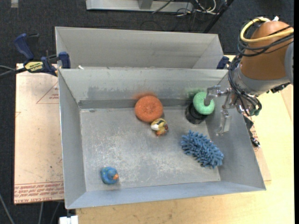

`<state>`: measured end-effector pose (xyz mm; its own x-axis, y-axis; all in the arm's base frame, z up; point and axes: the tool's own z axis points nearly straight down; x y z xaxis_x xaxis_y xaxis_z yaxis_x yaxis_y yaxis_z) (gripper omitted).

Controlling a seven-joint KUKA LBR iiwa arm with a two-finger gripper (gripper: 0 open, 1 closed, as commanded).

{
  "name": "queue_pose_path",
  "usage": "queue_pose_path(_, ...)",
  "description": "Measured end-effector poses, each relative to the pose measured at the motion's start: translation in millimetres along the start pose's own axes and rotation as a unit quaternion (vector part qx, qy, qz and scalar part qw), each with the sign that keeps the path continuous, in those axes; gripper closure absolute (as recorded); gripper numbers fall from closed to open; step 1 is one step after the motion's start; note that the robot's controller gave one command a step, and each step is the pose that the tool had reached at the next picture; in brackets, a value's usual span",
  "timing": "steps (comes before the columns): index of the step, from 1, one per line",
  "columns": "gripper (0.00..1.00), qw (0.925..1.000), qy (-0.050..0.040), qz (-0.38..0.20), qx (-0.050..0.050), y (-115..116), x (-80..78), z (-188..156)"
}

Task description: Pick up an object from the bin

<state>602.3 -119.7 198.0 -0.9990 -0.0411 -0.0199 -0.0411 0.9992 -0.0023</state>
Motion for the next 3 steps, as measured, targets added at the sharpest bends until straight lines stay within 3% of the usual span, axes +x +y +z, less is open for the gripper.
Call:
queue_pose_path(1,0.00,0.9998,0.0094,-0.019,-0.002,29,36.7,43)
queue_pose_path(2,0.00,0.9989,0.0058,-0.047,-0.002,37,31.9,58)
queue_pose_path(3,1.00,0.9976,0.0084,0.068,-0.001,35,61.3,109)
